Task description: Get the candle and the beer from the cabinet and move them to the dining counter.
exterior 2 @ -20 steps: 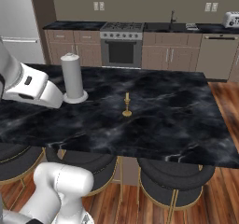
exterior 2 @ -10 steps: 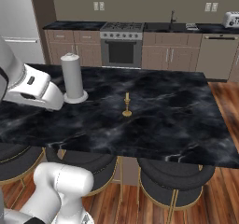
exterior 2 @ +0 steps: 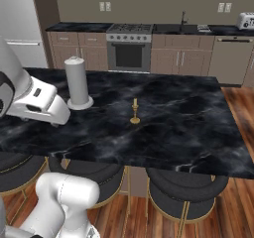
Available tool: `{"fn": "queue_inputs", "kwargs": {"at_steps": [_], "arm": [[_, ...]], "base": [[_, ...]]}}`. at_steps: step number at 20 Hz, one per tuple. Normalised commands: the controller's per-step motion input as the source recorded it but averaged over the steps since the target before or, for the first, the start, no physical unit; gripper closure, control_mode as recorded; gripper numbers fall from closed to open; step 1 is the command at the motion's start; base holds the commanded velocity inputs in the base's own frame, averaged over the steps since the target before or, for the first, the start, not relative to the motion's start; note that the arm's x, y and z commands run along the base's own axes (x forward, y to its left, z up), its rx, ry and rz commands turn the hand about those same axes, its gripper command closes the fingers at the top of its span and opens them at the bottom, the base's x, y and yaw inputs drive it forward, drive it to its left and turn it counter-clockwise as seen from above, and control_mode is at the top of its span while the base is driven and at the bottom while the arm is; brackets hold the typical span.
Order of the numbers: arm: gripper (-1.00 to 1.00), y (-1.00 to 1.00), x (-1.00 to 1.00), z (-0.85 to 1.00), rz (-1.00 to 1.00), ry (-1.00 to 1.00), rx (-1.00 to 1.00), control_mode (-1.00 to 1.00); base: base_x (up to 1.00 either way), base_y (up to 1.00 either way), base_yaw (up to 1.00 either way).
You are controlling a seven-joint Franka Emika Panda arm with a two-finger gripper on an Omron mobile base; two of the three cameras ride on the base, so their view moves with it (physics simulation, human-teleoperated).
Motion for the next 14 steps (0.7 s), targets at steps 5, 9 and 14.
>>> {"fn": "queue_inputs", "kwargs": {"at_steps": [5,9,14], "arm": [[-1.00,0.02,0.00,-0.05,0.00,0.06,0.00,-1.00],[-1.00,0.11,0.00,0.00,0.04,0.00,0.00,-1.00],[-1.00,0.12,0.00,-0.01,0.07,0.01,0.00,-1.00]], "base": [[0.00,0.00,0.00],[0.00,0.00,0.00],[0.00,0.00,0.00]]}}
